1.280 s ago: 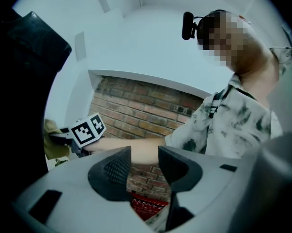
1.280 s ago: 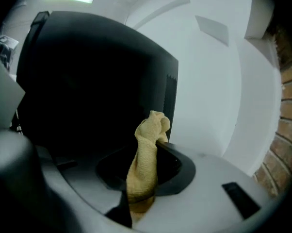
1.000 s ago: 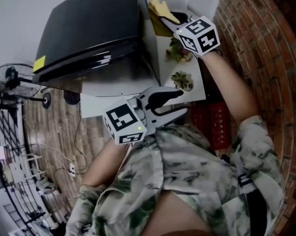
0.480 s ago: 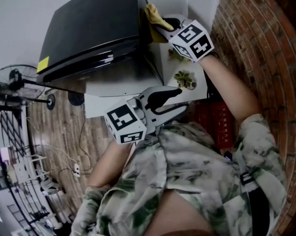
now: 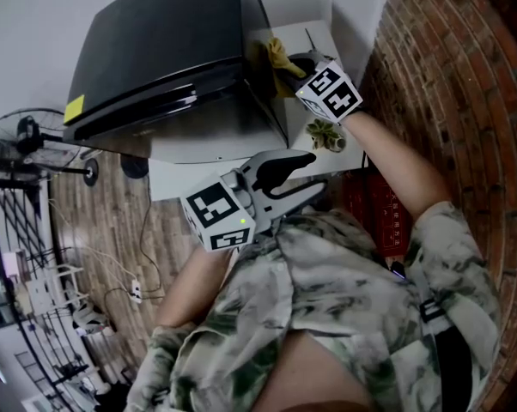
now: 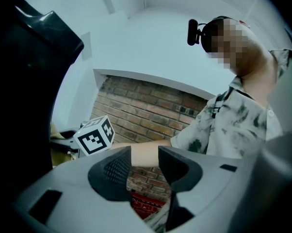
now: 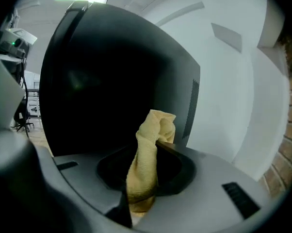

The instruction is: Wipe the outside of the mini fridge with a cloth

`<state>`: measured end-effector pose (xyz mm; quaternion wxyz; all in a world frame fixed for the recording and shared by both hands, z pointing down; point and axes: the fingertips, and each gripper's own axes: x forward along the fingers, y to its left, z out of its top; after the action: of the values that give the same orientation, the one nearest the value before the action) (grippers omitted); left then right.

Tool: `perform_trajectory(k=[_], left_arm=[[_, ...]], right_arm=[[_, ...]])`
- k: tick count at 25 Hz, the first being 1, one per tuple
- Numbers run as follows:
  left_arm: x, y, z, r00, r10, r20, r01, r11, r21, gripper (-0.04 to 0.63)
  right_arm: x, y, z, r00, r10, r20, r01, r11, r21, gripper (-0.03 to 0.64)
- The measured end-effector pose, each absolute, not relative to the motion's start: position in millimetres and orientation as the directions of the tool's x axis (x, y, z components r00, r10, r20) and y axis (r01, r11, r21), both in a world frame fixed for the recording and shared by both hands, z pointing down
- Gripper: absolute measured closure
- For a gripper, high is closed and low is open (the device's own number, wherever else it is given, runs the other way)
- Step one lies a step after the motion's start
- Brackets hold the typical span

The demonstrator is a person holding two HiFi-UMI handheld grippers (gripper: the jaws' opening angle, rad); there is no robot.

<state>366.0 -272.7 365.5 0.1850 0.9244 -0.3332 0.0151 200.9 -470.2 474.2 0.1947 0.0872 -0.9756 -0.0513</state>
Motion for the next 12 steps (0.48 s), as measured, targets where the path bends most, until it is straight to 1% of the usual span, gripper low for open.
perform_trajectory(k=[7, 12], left_arm=[[369, -274, 372, 0.774, -0.609, 0.172, -0.628, -0.705, 0.330, 0.430], [370, -277, 372, 0.774, -0.608, 0.175, -0.628, -0.702, 0.336, 0.430]], right_arm=[[204, -463, 549, -0.863, -0.181, 0.473, -0.136, 0.983, 0.127, 0.518], [207, -462, 582, -0.842, -0.172, 0.512, -0.156, 0.985, 0.074, 0.518]])
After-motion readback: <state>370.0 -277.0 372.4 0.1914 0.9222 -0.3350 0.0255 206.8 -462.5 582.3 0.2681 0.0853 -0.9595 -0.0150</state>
